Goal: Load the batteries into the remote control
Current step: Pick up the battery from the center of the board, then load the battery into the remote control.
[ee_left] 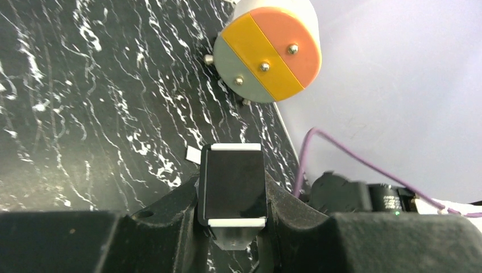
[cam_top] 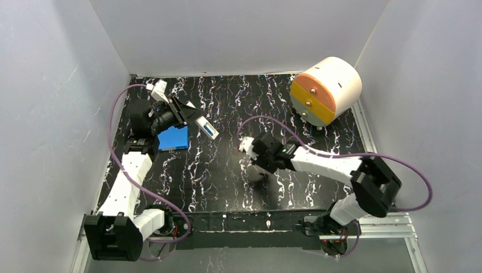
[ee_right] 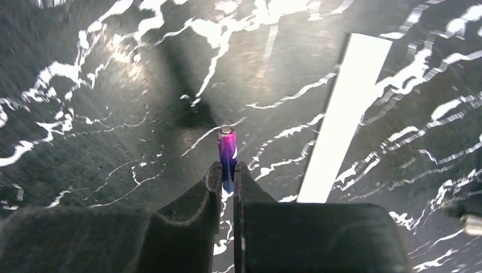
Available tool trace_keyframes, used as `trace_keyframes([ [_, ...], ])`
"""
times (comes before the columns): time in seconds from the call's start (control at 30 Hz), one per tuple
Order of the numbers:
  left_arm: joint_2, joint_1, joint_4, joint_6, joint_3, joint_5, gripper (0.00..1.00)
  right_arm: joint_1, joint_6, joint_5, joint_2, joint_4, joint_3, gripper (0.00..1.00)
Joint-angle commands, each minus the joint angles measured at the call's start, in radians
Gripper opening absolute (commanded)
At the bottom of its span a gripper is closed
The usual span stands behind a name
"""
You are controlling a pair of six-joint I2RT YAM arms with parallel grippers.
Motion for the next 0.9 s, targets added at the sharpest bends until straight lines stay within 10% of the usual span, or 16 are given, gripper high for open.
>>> trace_keyframes([
  [0.0, 0.102, -0.014, 0.110, -0.123, -0.016, 0.130, 0.03, -0.102, 0.167, -0.068, -0.126, 0.009, 0.072, 0.11],
  [0.6, 0.683, -0.302, 0.960, -0.687, -0.045, 0.184, 0.02, -0.280, 0.593, -0.463, -0.134, -0.346, 0.559, 0.09],
  [0.87, 0.726, -0.312, 1.009, -0.698, -0.039, 0.193, 0.03, -0.275, 0.617, -0.485, -0.023, -0.452, 0.638, 0.08],
])
